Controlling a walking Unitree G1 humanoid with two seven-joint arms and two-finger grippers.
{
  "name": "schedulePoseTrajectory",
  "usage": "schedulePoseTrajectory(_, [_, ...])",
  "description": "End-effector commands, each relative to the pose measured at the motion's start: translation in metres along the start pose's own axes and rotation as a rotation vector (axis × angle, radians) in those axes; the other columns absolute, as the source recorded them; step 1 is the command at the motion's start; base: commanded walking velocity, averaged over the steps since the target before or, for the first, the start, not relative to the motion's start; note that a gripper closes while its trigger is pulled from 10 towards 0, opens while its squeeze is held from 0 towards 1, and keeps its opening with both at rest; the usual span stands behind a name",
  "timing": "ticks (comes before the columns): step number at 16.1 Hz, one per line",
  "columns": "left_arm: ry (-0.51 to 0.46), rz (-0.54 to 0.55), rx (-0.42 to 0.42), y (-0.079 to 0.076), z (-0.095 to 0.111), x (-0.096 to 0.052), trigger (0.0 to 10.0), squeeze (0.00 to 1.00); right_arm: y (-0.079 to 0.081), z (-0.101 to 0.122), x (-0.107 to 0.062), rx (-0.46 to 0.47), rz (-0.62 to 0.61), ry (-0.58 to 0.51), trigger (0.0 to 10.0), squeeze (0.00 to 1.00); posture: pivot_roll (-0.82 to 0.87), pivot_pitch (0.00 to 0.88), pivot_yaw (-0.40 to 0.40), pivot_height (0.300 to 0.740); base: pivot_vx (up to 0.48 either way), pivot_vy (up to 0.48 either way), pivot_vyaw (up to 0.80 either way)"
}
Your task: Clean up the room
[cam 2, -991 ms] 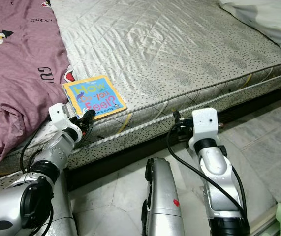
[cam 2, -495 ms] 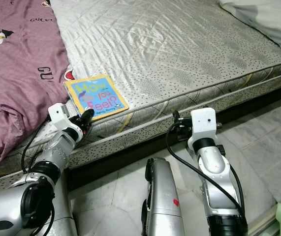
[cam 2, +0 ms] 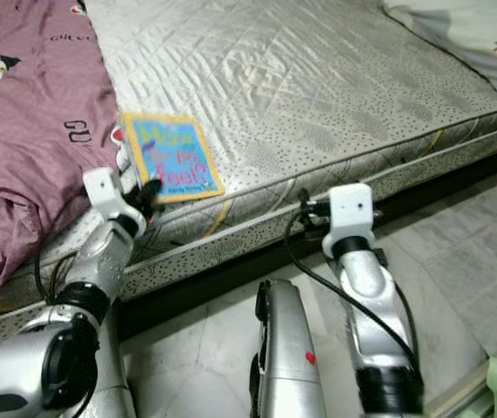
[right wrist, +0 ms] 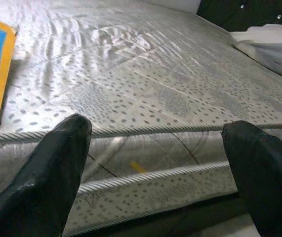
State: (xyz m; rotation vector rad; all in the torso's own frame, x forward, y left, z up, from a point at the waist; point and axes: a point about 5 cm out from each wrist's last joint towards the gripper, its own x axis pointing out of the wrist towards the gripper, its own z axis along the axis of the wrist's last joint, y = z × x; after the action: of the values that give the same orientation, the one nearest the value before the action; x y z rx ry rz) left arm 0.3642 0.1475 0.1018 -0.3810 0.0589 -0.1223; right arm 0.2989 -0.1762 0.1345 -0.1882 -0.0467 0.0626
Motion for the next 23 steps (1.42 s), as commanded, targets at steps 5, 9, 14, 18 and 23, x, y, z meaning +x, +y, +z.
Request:
schedulePoseTrajectory(5, [-0.147, 0.097, 0.112, 0.015, 0.021, -0.016, 0.0, 0.0, 0.014, 0.003, 0.015, 0.029, 0.005, -0.031, 10.0, 0.0, 0.02, 0.0, -0.032, 0.463, 0.0, 0.0, 0.0])
schedulePoseTrajectory(9, [-0.204, 0.138, 0.16, 0.014, 0.032, -0.021, 0.0, 0.0, 0.033, 0.014, 0.033, 0.08, 0.024, -0.09, 10.0, 0.0, 0.05, 0.0, -0.006, 0.463, 0.0, 0.0, 0.0])
schedulePoseTrajectory(14, [-0.229, 0.169, 0.255, 0.011, 0.039, -0.035, 0.0, 0.0, 0.045, 0.017, 0.047, 0.144, 0.044, -0.1, 10.0, 0.0, 0.07, 0.0, 0.002, 0.463, 0.0, 0.0, 0.0])
schedulePoseTrajectory(18, [-0.214, 0.304, 0.445, 0.018, 0.047, -0.04, 10.0, 0.0, 0.044, 0.012, 0.05, 0.182, 0.013, -0.115, 10.0, 0.0, 0.07, 0.0, 0.027, 0.463, 0.0, 0.0, 0.0])
schedulePoseTrajectory(23, [-0.287, 0.159, 0.492, 0.001, 0.06, -0.044, 10.0, 0.0, 0.031, 0.014, 0.049, 0.207, -0.02, -0.126, 10.0, 0.0, 0.05, 0.0, 0.02, 0.463, 0.0, 0.0, 0.0])
